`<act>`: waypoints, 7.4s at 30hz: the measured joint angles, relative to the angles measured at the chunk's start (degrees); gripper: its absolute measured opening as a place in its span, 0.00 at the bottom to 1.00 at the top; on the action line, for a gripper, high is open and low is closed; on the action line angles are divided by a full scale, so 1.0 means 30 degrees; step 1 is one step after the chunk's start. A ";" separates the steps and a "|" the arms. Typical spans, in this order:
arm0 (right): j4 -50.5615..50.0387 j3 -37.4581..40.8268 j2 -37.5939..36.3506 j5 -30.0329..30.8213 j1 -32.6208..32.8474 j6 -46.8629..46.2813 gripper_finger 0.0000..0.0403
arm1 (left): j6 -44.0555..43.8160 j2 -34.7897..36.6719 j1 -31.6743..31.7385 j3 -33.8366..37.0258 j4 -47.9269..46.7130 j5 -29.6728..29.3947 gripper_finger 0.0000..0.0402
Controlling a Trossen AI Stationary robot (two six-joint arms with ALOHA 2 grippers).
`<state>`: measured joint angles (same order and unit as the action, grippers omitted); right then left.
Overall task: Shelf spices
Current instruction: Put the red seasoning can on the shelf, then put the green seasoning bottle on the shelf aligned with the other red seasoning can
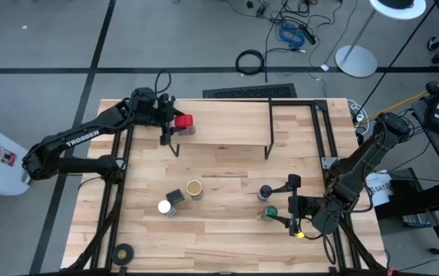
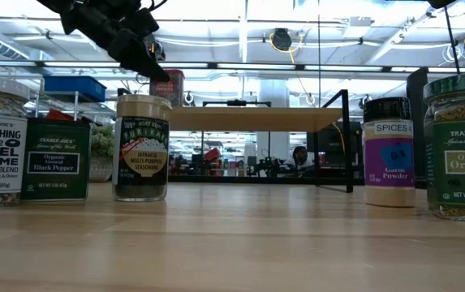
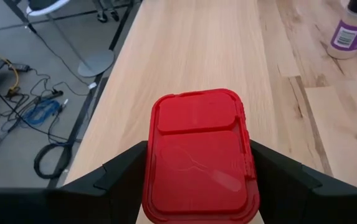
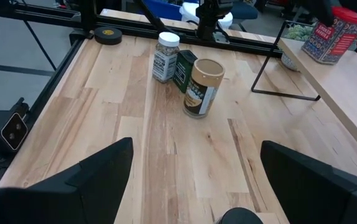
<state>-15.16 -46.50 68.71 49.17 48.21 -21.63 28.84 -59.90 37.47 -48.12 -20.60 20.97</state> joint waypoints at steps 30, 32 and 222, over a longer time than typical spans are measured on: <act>-0.0036 0.0000 0.0000 0.0007 0.0000 0.0000 0.85 | -0.1521 0.1289 -0.1458 0.0000 0.1219 -0.0410 0.79; -0.0044 0.0000 0.0000 0.0015 0.0003 0.0000 0.85 | -0.1532 0.1917 -0.1679 0.0000 0.1227 -0.0496 0.79; -0.5729 -1.6021 0.5399 -1.1366 -1.4966 1.3386 0.49 | -1.4669 -0.3213 -2.4545 0.0015 0.4127 -1.9518 0.28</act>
<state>-32.35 -94.56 84.90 15.07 3.31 18.53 -15.17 -69.54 -36.16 -48.07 -8.22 -37.58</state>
